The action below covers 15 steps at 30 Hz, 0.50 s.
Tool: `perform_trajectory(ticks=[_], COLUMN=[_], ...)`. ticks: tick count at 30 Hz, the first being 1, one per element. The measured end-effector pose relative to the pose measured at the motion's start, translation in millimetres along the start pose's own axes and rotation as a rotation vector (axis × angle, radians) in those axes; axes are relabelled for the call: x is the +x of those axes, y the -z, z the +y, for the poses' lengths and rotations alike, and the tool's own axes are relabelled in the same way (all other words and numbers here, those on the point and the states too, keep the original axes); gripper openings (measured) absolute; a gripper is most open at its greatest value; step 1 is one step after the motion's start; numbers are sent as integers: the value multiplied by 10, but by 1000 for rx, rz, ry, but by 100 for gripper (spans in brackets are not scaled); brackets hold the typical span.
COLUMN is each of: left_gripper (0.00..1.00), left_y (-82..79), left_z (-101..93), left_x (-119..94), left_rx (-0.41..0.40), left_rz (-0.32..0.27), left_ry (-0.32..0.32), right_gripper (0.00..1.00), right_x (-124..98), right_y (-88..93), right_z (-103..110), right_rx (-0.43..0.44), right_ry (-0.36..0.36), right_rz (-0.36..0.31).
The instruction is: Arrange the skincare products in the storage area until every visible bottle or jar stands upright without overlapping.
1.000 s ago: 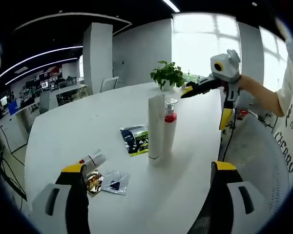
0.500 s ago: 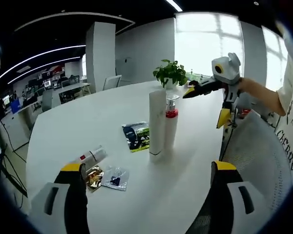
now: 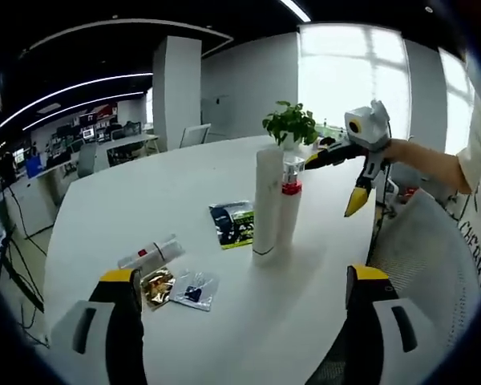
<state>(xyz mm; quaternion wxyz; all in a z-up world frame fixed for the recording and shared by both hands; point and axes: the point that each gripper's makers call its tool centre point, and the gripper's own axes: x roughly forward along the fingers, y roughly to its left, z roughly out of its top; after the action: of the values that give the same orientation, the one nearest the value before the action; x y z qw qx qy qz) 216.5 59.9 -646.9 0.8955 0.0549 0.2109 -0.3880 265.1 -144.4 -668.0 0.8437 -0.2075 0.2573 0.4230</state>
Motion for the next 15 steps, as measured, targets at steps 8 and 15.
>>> perform_trajectory(ticks=[8,15], left_gripper=[99,99], left_y=[34,4], left_z=[70,122], left_x=[-63,-107], left_rx=[3,2], left_rz=[4,0], left_ry=[-40,-60], right_gripper=[100,98], right_x=[142,314], right_y=[80,200], right_z=[-313,-427], right_rx=[-48,-24], right_ry=[31,-8], right_rz=[25,78])
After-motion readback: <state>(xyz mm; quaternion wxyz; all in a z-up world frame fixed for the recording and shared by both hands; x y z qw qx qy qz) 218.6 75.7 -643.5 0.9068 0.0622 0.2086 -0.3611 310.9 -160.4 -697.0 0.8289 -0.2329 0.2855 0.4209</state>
